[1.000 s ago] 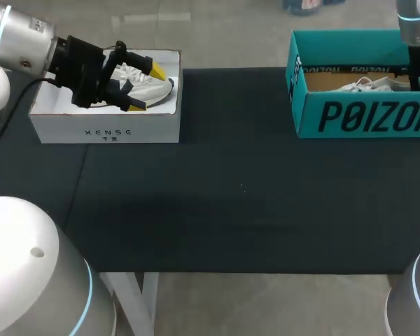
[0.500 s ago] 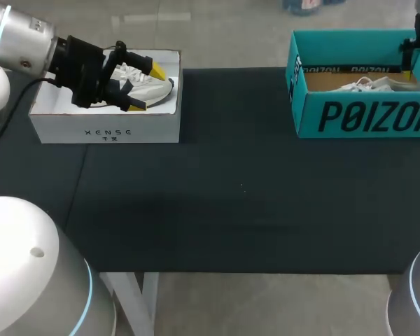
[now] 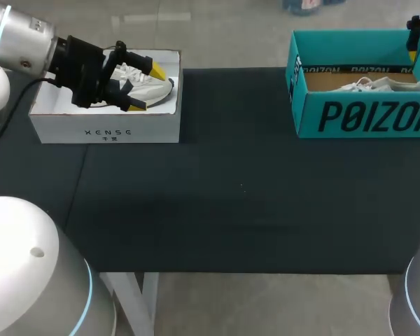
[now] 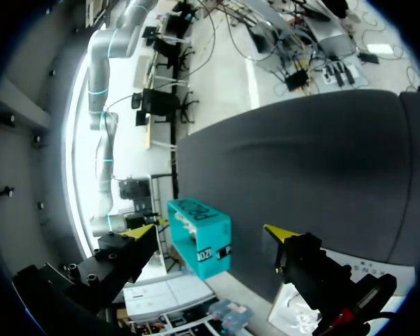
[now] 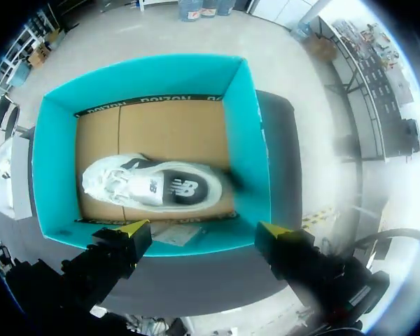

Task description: Take the shoe out of the shoebox, open the shoe tongue, remove and reinsert the insole, then place the shoe into the shoebox

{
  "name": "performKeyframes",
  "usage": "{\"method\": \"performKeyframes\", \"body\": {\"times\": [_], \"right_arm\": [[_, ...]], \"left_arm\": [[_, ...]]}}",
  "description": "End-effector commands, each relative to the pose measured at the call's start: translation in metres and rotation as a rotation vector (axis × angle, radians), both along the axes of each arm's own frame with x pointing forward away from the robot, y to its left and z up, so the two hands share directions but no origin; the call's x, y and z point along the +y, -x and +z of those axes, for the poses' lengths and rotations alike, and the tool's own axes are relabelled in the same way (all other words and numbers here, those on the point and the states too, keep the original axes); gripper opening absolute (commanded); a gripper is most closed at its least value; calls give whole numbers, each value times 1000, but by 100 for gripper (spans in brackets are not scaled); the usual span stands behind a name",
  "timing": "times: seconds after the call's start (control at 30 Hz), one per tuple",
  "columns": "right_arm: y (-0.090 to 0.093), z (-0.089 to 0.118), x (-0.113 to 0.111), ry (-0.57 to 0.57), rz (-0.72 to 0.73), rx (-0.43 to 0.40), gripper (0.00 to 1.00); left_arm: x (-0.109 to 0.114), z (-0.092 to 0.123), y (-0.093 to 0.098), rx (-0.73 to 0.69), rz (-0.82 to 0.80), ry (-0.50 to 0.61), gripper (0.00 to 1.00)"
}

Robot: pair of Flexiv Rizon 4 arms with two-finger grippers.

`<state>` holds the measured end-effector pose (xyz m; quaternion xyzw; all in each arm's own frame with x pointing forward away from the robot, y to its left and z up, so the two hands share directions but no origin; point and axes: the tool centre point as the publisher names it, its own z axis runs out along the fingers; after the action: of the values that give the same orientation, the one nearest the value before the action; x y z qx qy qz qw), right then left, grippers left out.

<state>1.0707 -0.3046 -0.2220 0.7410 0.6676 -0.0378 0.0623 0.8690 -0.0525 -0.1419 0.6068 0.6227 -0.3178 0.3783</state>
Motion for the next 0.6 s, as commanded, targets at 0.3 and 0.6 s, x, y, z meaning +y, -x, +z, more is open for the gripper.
{"method": "performKeyframes", "body": {"times": [0.3, 0.6], "right_arm": [[17, 4, -1, -43, -55, -7, 100], [86, 23, -4, -66, -118, -76, 100]], "left_arm": [[-1, 0, 1, -1, 2, -2, 100], [-1, 0, 1, -1, 2, -2, 100]]}}
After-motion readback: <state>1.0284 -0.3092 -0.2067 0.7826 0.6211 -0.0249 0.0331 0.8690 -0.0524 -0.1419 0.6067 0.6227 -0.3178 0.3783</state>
